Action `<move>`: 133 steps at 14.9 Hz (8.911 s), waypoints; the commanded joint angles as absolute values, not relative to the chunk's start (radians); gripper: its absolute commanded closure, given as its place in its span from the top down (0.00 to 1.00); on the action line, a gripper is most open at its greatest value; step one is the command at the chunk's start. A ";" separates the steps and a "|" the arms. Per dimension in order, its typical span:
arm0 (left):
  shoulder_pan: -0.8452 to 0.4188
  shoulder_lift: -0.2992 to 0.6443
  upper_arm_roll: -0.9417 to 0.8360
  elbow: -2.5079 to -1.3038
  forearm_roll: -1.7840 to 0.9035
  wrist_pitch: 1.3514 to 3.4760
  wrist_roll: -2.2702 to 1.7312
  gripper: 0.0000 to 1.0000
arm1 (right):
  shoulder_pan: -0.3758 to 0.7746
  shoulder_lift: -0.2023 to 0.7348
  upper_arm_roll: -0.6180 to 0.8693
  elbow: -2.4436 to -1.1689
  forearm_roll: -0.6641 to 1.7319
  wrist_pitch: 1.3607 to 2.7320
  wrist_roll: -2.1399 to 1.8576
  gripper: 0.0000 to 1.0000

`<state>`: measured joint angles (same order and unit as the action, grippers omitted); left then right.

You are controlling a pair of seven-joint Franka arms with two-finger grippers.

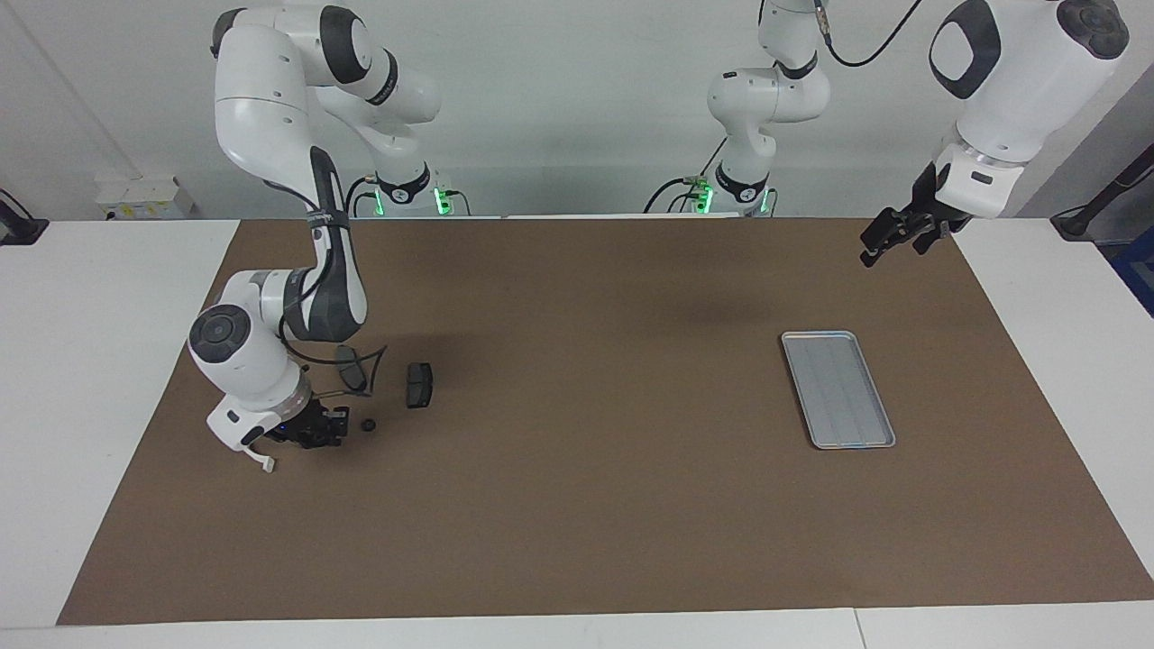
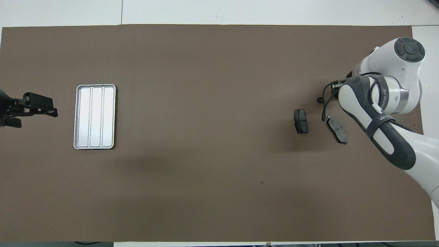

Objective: Pick bearing gear from pile to tray

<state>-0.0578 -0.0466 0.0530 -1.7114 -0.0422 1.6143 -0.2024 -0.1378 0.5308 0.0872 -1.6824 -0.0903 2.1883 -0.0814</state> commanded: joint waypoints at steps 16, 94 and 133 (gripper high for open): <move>-0.084 -0.066 0.040 -1.712 -0.038 1.643 -0.202 1.00 | 0.423 0.451 0.118 -1.405 -0.061 1.824 0.629 0.00; -0.716 0.604 0.035 -1.574 -0.110 2.141 -1.100 0.80 | -0.069 0.442 0.113 -1.838 -0.069 2.249 -0.114 0.84; -0.078 0.077 0.043 -2.174 -0.106 2.207 -0.074 0.00 | 0.517 0.531 0.127 -1.460 -0.074 2.043 0.775 0.00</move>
